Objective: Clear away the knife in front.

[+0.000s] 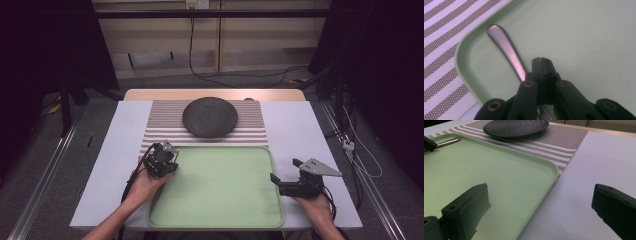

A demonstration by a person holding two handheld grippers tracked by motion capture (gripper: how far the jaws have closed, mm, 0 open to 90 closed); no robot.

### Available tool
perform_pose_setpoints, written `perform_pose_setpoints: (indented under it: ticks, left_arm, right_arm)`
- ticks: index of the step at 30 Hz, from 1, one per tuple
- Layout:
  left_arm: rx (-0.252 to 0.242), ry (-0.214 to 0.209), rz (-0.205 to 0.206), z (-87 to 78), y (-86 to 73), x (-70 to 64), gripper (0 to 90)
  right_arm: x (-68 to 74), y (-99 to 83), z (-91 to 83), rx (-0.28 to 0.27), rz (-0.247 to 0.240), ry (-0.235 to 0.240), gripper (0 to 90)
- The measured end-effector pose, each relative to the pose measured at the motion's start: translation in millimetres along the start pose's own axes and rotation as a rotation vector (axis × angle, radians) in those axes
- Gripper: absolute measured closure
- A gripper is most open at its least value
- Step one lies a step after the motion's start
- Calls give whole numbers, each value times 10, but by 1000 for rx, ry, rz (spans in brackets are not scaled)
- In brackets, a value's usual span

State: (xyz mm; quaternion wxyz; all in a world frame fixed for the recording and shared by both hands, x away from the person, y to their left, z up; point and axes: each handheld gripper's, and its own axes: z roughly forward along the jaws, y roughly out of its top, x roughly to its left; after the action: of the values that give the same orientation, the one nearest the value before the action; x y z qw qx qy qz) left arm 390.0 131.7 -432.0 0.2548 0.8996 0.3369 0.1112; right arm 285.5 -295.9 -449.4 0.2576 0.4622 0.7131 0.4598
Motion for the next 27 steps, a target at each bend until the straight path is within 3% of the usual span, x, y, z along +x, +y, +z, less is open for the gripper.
perform_pose_setpoints:
  ticks: [19, 27]
  left_arm:
    - [0, 15, -15, -74, -124, 89, 900]
    - [-30, -20, -41, -83, -174, 127, 900]
  right_arm:
    - [6, 0, 6, 5, -1, -4, 17]
    - [5, 0, 9, 5, 1, -4, 17]
